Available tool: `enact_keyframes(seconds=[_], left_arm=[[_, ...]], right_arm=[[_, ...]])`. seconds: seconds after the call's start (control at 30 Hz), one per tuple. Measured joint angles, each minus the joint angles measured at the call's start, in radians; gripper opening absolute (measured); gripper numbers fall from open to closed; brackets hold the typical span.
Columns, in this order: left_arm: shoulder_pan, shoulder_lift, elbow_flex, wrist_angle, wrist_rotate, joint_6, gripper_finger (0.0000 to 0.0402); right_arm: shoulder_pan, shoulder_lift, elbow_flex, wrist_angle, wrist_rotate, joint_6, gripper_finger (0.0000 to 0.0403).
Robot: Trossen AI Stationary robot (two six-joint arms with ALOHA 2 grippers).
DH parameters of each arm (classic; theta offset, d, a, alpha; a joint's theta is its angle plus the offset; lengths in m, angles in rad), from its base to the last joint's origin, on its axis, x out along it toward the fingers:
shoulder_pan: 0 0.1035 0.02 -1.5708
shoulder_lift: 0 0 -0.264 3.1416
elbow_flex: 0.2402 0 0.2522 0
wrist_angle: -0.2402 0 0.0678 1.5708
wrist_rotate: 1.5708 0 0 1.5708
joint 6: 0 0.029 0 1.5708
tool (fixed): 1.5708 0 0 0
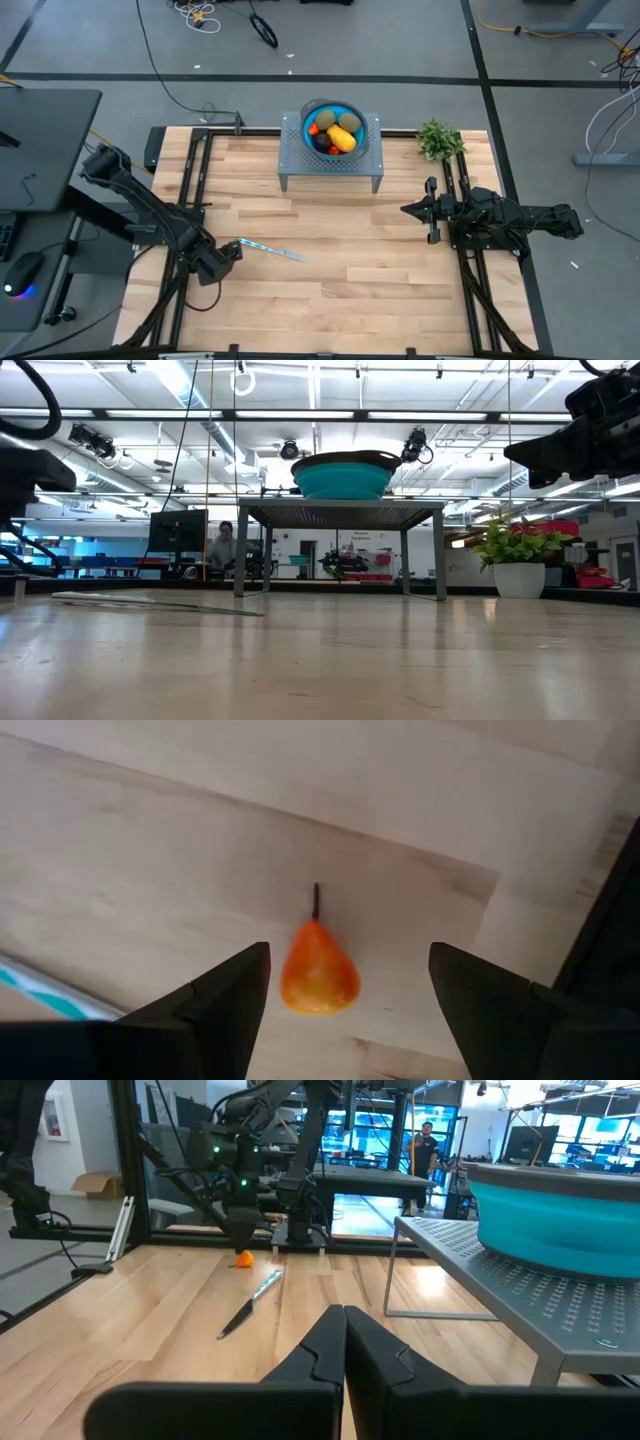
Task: Pick & Place Fruit
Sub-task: Put the peach into the blue bin
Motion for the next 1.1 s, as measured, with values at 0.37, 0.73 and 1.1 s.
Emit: enact_keyframes(seconds=[0.37, 0.73, 1.1], left_arm=[[0.000, 0.034, 0.000, 0.008, -0.089, -0.029, 0.0279], [0.000, 0.084, -0.009, 0.011, -0.093, -0.053, 0.0279], [0.011, 0.111, -0.017, 0.020, -0.070, -0.051, 0.0277]], right_arm=[[0.000, 0.000, 0.000, 0.000, 0.000, 0.000, 0.0007], [0.000, 0.000, 0.000, 0.000, 0.000, 0.000, 0.0007], [0.000, 0.000, 0.000, 0.000, 0.000, 0.000, 0.0007]])
